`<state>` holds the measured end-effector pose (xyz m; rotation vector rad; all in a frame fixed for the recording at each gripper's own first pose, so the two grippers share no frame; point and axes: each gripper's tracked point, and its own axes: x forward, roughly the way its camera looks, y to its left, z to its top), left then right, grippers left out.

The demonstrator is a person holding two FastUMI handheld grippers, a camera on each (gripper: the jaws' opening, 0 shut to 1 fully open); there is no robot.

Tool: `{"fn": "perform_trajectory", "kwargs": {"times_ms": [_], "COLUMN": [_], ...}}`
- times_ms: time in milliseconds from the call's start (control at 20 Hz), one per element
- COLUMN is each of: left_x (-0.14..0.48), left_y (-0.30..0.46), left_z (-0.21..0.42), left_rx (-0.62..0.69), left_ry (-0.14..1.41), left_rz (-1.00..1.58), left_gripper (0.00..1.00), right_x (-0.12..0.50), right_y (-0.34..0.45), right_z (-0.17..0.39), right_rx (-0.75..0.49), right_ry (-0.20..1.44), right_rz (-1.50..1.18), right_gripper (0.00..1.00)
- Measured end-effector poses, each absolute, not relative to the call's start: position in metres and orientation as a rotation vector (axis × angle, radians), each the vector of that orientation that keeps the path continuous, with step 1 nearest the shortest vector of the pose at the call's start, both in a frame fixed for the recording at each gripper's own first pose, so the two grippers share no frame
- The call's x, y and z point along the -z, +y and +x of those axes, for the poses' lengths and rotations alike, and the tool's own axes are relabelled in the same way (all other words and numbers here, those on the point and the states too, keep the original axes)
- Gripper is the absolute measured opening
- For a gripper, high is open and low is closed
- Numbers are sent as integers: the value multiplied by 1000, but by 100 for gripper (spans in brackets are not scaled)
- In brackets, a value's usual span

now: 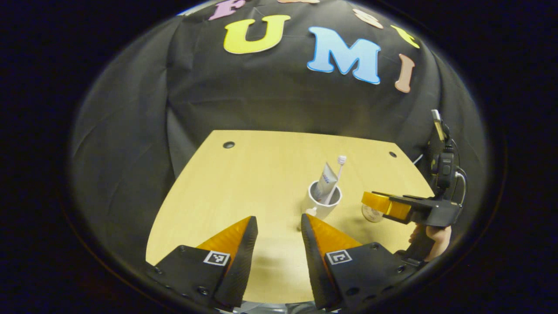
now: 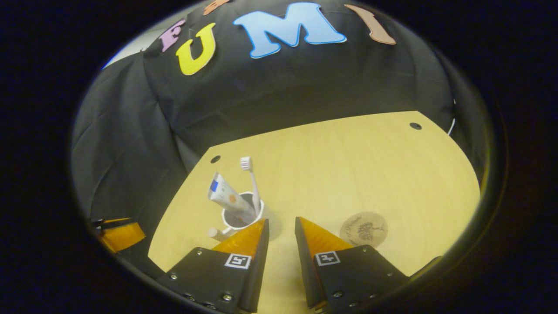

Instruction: Put the toothbrush and toothpaste on the desktop into the cup, then pick up the cup and place it on the coaster on the desktop.

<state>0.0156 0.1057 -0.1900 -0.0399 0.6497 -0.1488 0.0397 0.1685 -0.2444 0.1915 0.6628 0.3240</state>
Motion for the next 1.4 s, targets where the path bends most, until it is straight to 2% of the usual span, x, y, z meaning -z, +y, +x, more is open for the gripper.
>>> {"fn": "perform_trajectory", "kwargs": {"times_ms": [250, 300, 350, 500, 550, 600, 700, 800, 850, 1100, 1400], "left_x": [215, 222, 229, 251, 258, 265, 276, 289, 296, 326, 343], "left_y": [72, 68, 64, 56, 57, 57, 54, 53, 52, 42, 36], "left_z": [35, 40, 45, 49, 49, 49, 53, 61, 63, 65, 76], "left_rx": [361, 386, 410, 485, 501, 520, 562, 591, 599, 607, 600], "left_ry": [776, 799, 825, 927, 960, 993, 1058, 1106, 1129, 1265, 1308], "left_rz": [61, 88, 113, 176, 208, 247, 331, 409, 439, 480, 511], "left_gripper": [67, 64, 66, 64, 68, 64, 64, 66, 64, 64, 66], "right_x": [242, 243, 244, 247, 248, 250, 252, 255, 256, 261, 276], "right_y": [102, 91, 78, 39, 26, 15, -8, -25, -33, -57, -74], "right_z": [34, 34, 33, 28, 25, 24, 20, 16, 15, 8, -7], "right_rx": [-208, -183, -154, -65, -35, -7, 45, 92, 115, 188, 237], "right_ry": [674, 675, 677, 685, 687, 689, 691, 689, 685, 691, 725], "right_rz": [233, 246, 261, 311, 330, 348, 383, 409, 421, 462, 479], "right_gripper": [39, 39, 39, 39, 39, 39, 39, 39, 39, 39, 39]}}
